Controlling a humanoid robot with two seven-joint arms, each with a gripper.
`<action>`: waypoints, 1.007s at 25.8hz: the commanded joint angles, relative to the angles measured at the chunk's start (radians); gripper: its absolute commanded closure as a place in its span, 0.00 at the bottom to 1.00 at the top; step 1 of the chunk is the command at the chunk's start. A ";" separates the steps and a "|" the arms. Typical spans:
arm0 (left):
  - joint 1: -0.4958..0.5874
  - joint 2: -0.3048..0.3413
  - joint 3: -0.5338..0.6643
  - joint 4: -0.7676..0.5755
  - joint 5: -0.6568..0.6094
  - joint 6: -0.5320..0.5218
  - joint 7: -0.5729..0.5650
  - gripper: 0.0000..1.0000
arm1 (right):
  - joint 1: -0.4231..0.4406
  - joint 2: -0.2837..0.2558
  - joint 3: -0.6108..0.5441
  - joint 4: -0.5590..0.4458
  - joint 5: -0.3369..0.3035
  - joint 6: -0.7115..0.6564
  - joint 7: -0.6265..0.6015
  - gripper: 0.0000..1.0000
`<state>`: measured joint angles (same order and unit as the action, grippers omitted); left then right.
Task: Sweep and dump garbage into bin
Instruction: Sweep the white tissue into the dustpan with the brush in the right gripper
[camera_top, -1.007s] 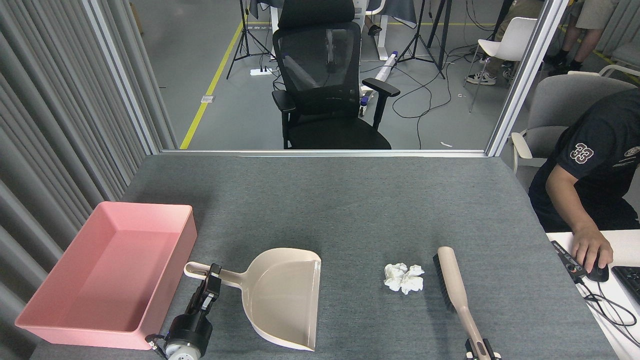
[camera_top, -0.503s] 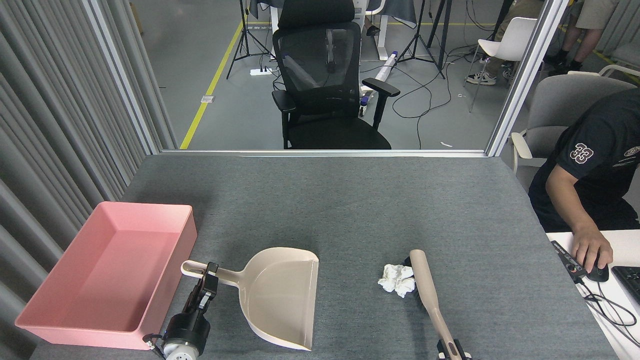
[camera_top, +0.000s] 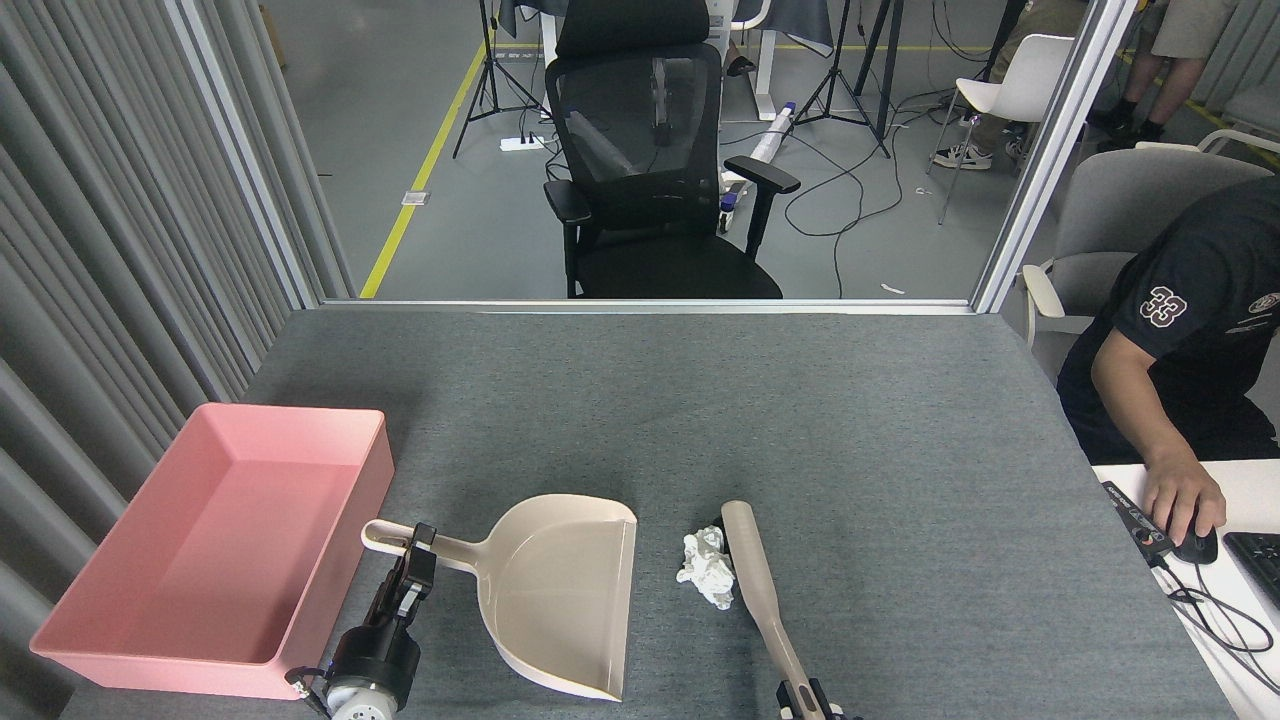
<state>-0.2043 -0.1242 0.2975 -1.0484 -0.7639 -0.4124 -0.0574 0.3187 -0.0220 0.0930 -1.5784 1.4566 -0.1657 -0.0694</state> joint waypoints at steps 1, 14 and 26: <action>0.000 0.000 0.000 0.001 0.000 -0.002 -0.001 0.79 | -0.016 0.007 0.083 0.000 -0.001 0.046 -0.003 0.87; 0.002 0.000 0.003 0.002 0.028 0.000 -0.001 0.79 | -0.158 0.076 0.556 0.047 -0.004 0.339 -0.029 0.84; 0.002 0.000 0.003 0.007 0.058 0.001 -0.002 0.78 | -0.092 0.040 0.321 -0.071 -0.004 0.337 -0.041 0.83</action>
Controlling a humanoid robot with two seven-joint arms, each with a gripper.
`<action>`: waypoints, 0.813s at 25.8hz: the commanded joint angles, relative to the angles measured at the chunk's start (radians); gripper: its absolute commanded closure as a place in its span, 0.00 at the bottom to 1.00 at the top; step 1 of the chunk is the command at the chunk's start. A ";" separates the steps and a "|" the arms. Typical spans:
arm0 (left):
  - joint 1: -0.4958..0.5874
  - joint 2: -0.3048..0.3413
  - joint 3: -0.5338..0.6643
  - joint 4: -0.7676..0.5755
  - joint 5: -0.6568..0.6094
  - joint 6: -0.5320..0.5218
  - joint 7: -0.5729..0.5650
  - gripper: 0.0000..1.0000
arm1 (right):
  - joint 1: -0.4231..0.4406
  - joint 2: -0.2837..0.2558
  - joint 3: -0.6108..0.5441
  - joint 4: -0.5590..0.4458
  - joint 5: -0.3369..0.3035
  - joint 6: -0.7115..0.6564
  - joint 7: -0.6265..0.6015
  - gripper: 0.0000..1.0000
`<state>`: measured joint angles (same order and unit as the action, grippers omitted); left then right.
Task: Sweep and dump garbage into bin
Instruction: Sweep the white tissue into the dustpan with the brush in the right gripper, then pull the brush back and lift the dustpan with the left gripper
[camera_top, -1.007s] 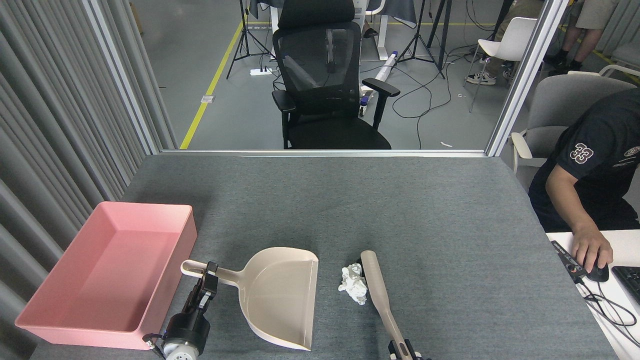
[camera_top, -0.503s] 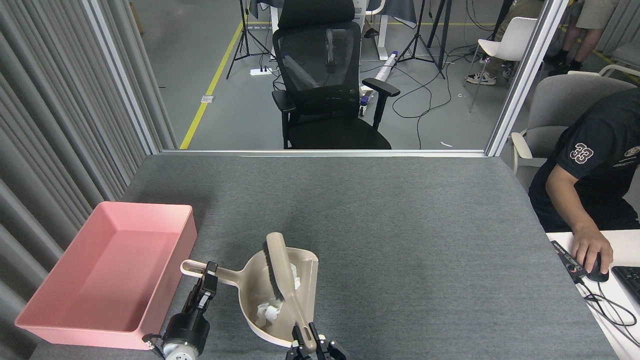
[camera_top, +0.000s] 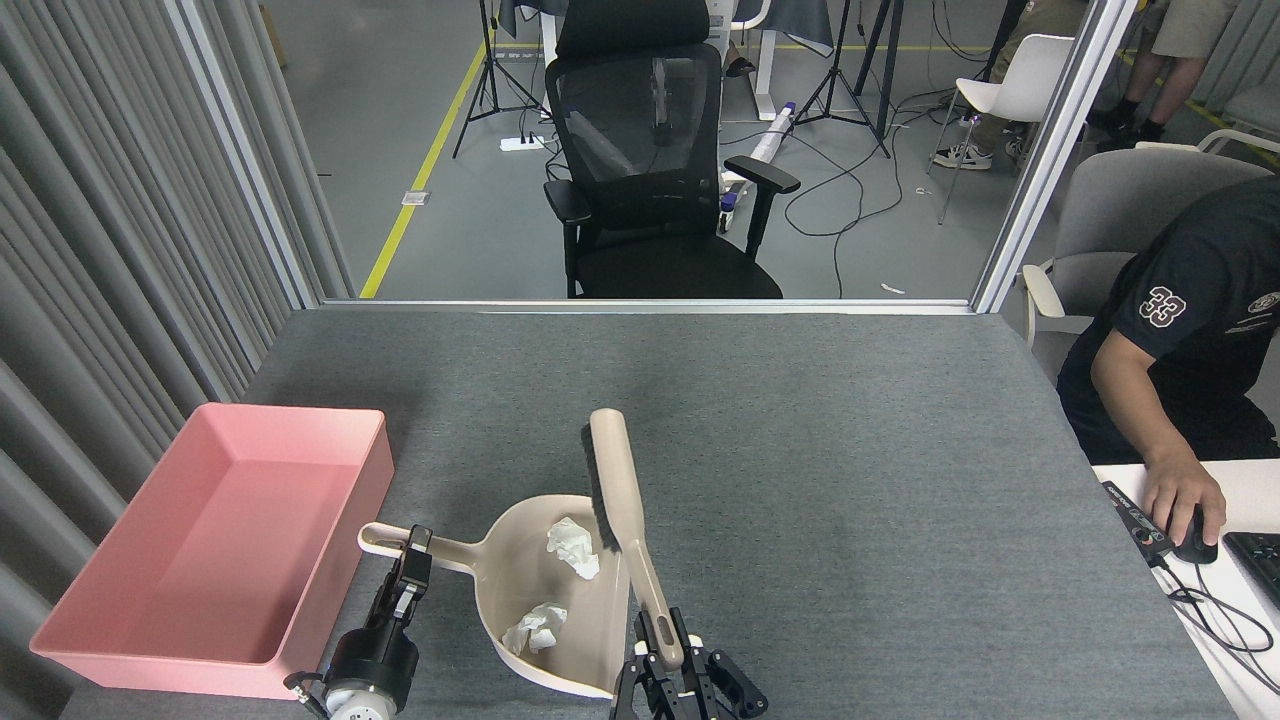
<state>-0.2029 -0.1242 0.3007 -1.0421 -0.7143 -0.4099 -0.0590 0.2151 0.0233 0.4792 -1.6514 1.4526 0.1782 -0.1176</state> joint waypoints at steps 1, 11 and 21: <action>-0.001 0.000 0.000 0.002 0.009 0.000 -0.001 0.78 | 0.021 -0.009 -0.080 0.007 0.000 -0.009 0.007 0.83; 0.000 0.000 -0.006 0.001 0.118 0.040 -0.009 0.78 | 0.076 -0.040 -0.114 0.048 -0.001 0.023 0.007 0.83; -0.007 0.000 -0.017 -0.041 0.181 0.086 -0.015 0.78 | 0.102 -0.106 -0.255 0.030 -0.001 -0.008 0.006 0.83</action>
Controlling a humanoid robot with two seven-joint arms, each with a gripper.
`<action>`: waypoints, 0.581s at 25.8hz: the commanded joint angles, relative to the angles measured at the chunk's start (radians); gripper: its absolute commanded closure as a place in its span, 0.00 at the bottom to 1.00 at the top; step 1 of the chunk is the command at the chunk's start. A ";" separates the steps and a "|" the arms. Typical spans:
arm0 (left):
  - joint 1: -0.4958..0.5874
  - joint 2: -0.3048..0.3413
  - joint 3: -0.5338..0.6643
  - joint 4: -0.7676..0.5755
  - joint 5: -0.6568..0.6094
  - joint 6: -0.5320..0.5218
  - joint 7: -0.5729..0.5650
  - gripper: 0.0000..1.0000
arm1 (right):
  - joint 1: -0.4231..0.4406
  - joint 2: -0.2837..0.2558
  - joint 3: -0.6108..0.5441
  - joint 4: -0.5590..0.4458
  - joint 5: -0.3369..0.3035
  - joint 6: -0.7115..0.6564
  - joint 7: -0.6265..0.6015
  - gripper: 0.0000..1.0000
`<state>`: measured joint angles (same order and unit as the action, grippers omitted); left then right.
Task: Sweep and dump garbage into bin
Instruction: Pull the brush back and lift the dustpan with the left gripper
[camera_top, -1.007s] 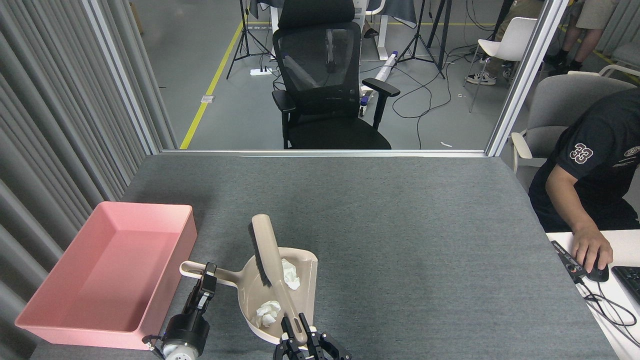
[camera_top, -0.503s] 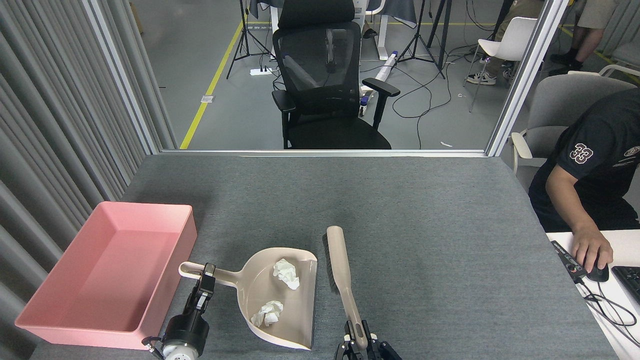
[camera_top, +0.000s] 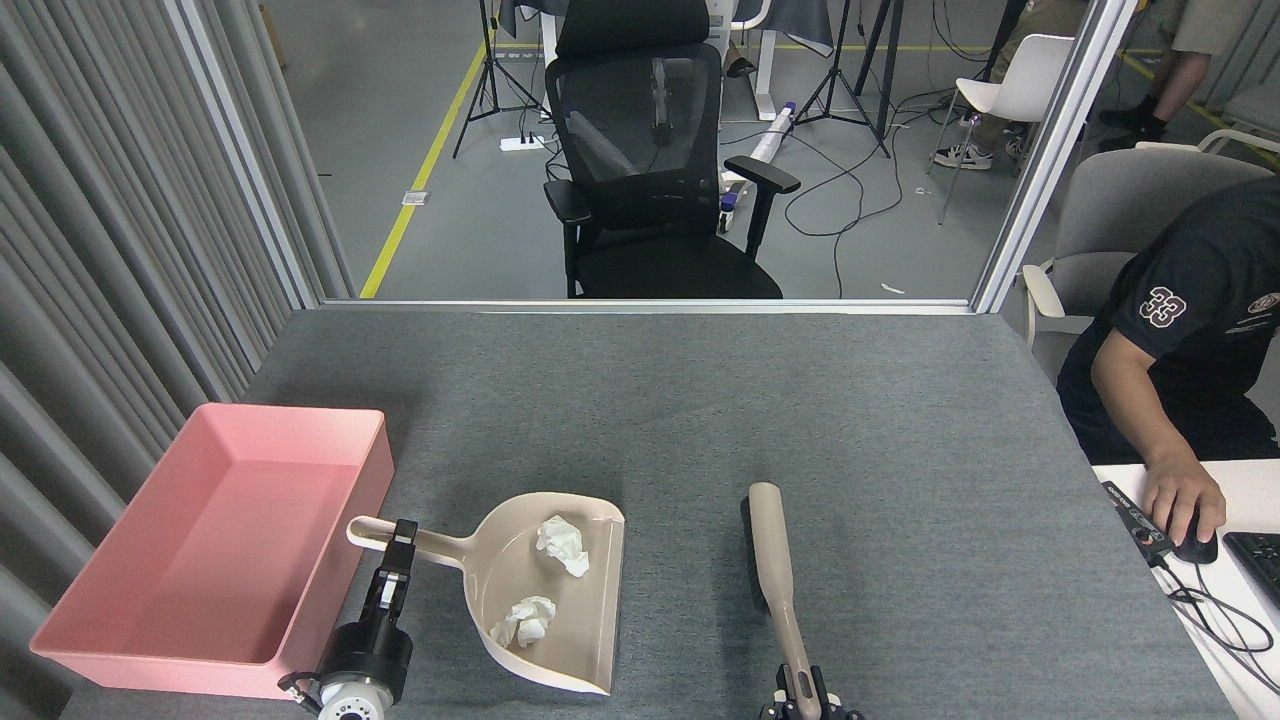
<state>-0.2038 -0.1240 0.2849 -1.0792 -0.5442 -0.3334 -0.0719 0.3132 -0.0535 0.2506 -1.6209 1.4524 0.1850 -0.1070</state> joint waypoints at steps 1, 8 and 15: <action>-0.006 -0.002 -0.001 -0.005 0.029 0.010 0.000 0.78 | 0.004 -0.037 -0.030 0.003 0.000 -0.024 -0.005 0.83; -0.006 -0.003 -0.003 -0.012 0.079 0.036 0.003 0.78 | 0.018 -0.042 -0.030 0.007 0.000 -0.053 -0.005 0.82; -0.006 -0.002 -0.004 -0.025 0.081 0.039 0.003 0.78 | 0.020 -0.048 -0.042 0.007 0.000 -0.055 -0.005 0.79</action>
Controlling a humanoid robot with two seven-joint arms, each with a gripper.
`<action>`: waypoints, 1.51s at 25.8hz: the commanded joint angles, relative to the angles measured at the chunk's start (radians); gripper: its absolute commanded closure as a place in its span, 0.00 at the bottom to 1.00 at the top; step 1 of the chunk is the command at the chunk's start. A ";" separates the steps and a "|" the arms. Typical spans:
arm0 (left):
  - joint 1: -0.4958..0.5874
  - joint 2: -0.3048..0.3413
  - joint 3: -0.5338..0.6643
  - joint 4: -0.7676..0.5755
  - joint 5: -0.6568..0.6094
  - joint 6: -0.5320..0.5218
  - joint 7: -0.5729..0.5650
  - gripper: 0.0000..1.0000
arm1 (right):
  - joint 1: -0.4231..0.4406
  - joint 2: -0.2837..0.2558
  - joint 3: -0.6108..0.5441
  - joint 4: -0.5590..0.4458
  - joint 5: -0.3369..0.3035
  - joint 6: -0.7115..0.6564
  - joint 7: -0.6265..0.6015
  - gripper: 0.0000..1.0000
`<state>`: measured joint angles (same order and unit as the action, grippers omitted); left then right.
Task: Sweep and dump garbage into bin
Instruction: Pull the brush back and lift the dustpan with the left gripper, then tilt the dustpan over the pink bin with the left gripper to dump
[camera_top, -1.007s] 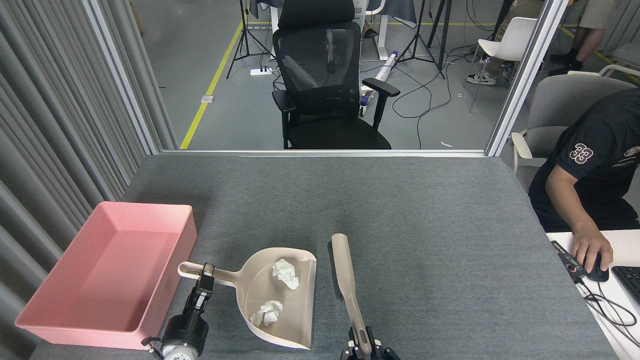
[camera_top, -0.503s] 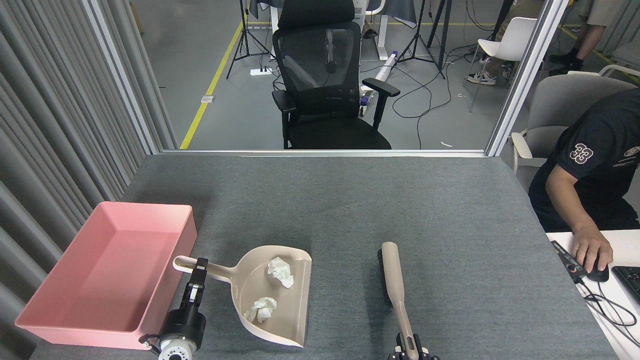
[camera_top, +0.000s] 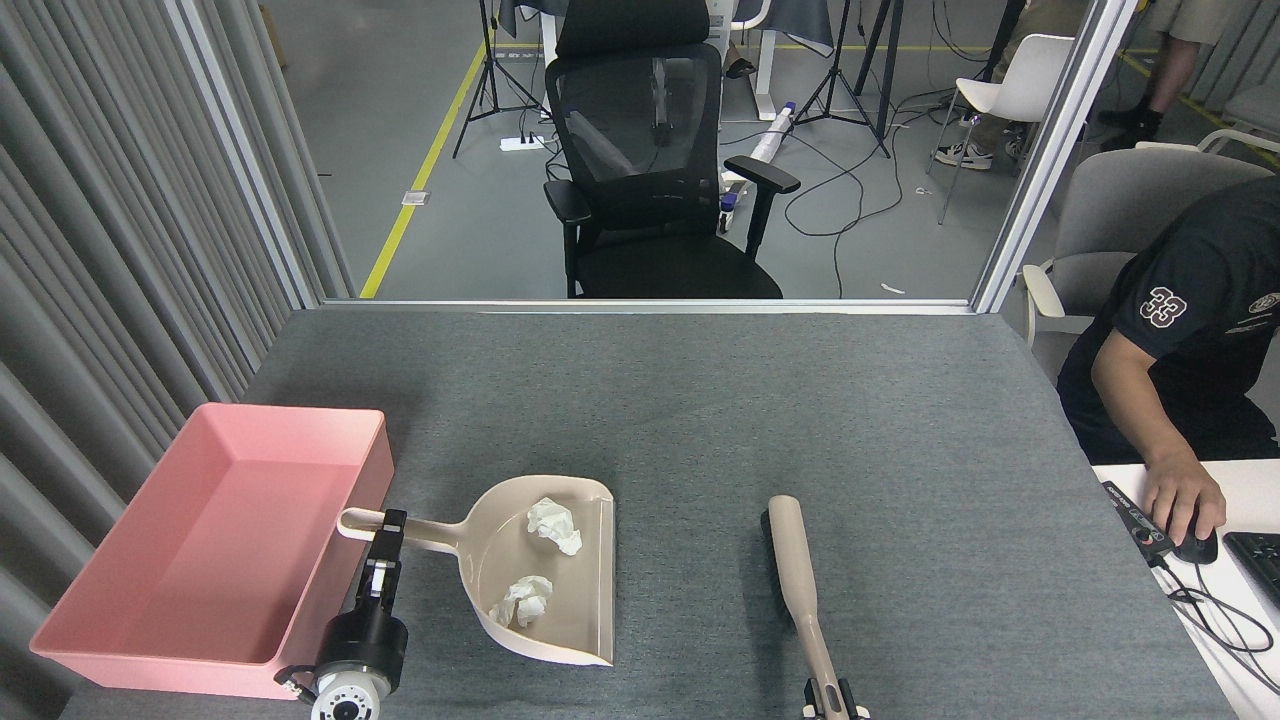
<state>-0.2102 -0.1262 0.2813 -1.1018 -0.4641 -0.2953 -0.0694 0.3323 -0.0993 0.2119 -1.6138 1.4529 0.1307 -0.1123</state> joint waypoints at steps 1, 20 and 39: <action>0.000 0.000 -0.001 -0.004 0.001 -0.001 0.000 0.78 | 0.001 -0.002 -0.003 0.000 0.000 0.000 0.000 0.78; 0.000 -0.001 -0.014 -0.082 0.035 0.007 -0.004 0.78 | 0.004 0.009 -0.089 -0.001 -0.002 -0.028 -0.024 0.02; 0.012 0.036 -0.027 -0.305 0.110 0.174 -0.047 0.78 | -0.007 0.013 -0.126 -0.063 0.000 -0.075 -0.067 0.02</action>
<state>-0.1993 -0.1085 0.2539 -1.3733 -0.3943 -0.1537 -0.1100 0.3288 -0.0866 0.0879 -1.6663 1.4525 0.0549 -0.1768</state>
